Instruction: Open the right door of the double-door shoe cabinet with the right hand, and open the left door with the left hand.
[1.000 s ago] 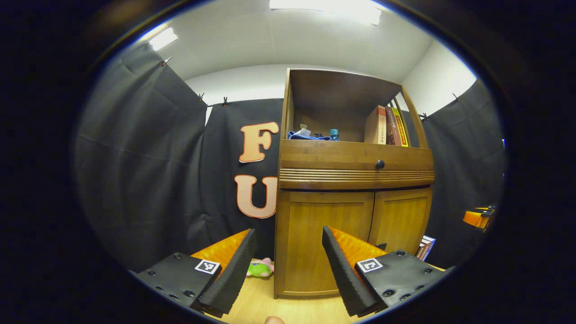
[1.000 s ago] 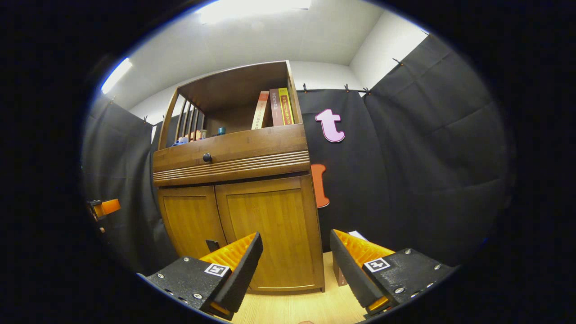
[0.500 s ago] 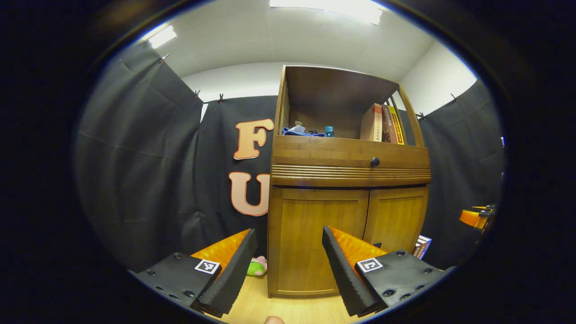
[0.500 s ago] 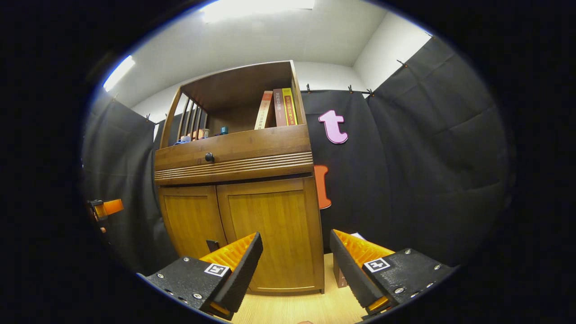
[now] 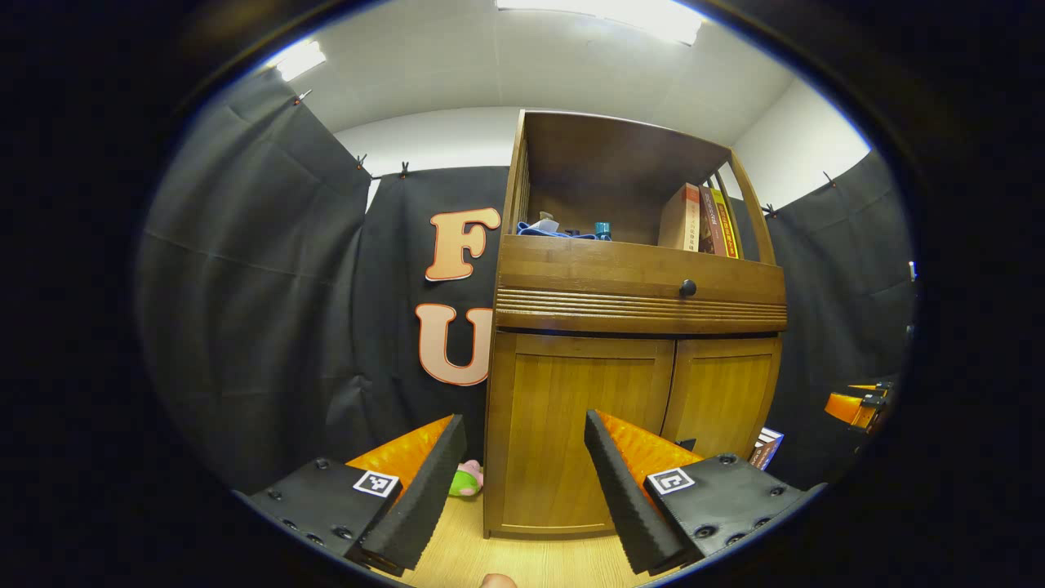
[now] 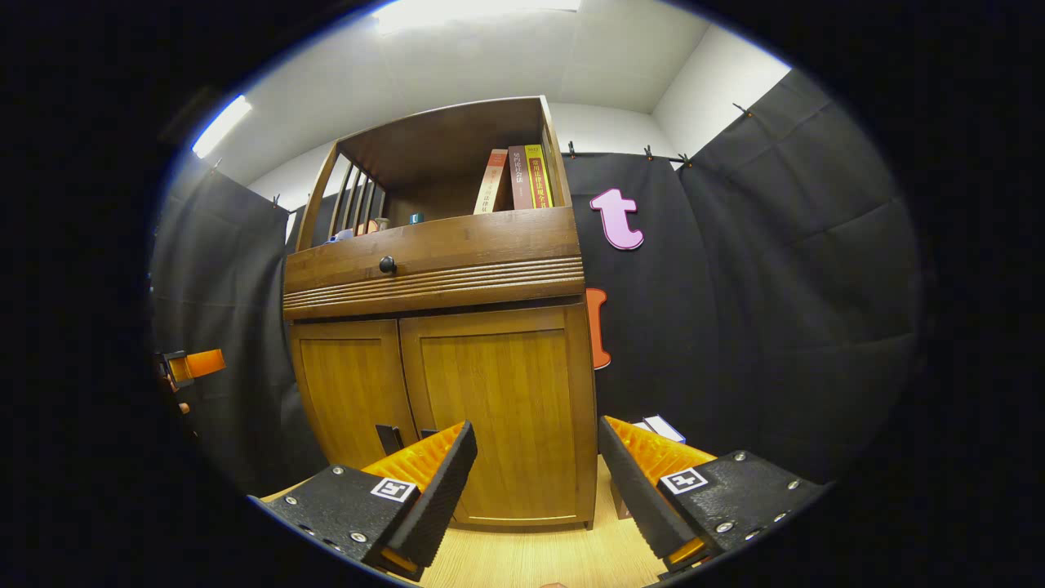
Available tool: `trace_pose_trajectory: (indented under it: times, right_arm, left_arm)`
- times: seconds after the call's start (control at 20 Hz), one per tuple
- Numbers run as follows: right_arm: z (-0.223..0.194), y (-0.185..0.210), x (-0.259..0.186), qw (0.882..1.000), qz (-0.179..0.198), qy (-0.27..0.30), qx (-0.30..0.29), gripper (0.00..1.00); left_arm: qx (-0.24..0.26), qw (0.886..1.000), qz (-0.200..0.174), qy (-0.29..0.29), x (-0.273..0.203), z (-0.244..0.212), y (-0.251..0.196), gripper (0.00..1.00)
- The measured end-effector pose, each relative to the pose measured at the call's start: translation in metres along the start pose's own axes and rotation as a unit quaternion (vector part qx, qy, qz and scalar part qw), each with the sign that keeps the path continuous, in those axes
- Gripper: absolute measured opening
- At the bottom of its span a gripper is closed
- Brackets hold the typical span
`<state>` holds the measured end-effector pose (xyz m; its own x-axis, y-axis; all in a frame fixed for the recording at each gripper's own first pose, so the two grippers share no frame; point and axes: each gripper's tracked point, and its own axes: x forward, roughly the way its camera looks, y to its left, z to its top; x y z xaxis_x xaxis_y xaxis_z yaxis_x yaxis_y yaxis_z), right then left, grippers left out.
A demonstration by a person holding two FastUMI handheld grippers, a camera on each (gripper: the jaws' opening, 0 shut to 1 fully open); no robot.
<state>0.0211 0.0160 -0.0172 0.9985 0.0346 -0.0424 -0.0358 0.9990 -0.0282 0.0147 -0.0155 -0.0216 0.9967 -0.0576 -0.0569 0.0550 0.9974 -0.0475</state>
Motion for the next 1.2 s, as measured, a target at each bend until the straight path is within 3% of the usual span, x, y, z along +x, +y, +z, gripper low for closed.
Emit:
trace_pose_trajectory:
  times: [0.5,1.2]
  right_arm:
    - [-0.036,0.016,0.022,1.000,0.012,0.020,-0.001,0.93]
    - [-0.134,0.102,0.095,0.995,0.067,0.069,0.003,0.93]
  left_arm:
    - [0.009,1.000,0.009,-0.002,0.006,-0.006,0.009,0.94]
    - [0.018,1.000,0.015,0.004,0.014,-0.019,0.032,0.95]
